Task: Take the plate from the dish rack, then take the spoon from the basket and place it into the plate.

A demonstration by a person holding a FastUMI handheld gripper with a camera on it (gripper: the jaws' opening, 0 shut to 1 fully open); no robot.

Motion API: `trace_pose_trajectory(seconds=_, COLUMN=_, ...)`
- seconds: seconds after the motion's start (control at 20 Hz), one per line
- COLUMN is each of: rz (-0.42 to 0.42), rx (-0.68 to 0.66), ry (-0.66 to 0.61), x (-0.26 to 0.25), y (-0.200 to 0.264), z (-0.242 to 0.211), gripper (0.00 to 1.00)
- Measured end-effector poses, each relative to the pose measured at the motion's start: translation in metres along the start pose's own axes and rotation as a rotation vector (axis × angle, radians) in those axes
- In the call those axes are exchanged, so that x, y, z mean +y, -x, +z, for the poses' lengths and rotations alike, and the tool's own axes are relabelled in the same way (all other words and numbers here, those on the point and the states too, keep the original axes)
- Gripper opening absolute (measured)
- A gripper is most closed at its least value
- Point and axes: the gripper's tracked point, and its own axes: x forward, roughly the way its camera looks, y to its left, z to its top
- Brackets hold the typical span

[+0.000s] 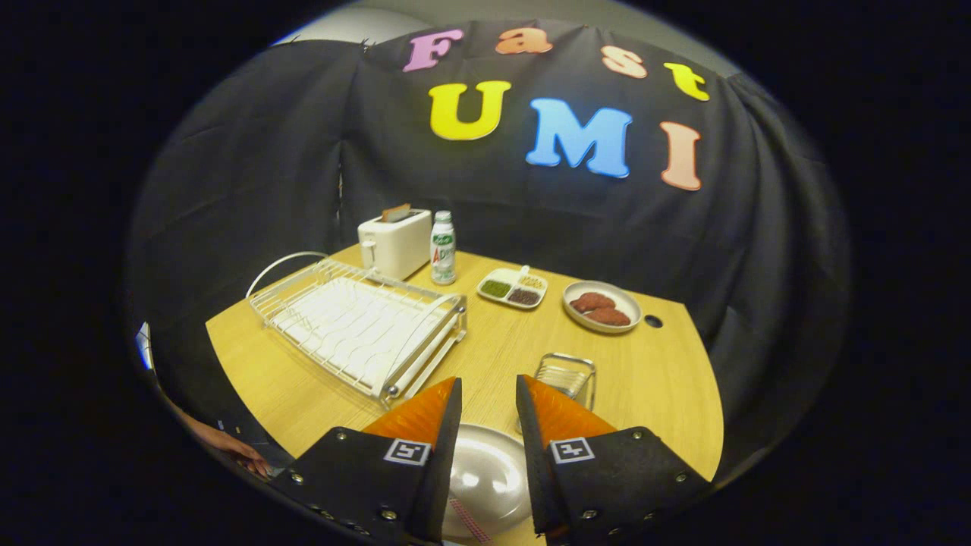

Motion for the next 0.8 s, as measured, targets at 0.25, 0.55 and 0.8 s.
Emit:
trace_pose_trajectory(seconds=0.25, rz=-0.154, rx=-0.163, ry=-0.081, x=-0.069, y=0.036, z=0.05, gripper=0.43)
trace_pose_trajectory(seconds=0.55, rz=-0.231, rx=-0.448, ry=-0.105, x=-0.119, y=0.081, z=0.113, gripper=0.95)
trace_pose_trajectory(seconds=0.8, rz=-0.257, rx=-0.453, ry=-0.105, x=-0.146, y=0.069, z=0.085, gripper=0.96)
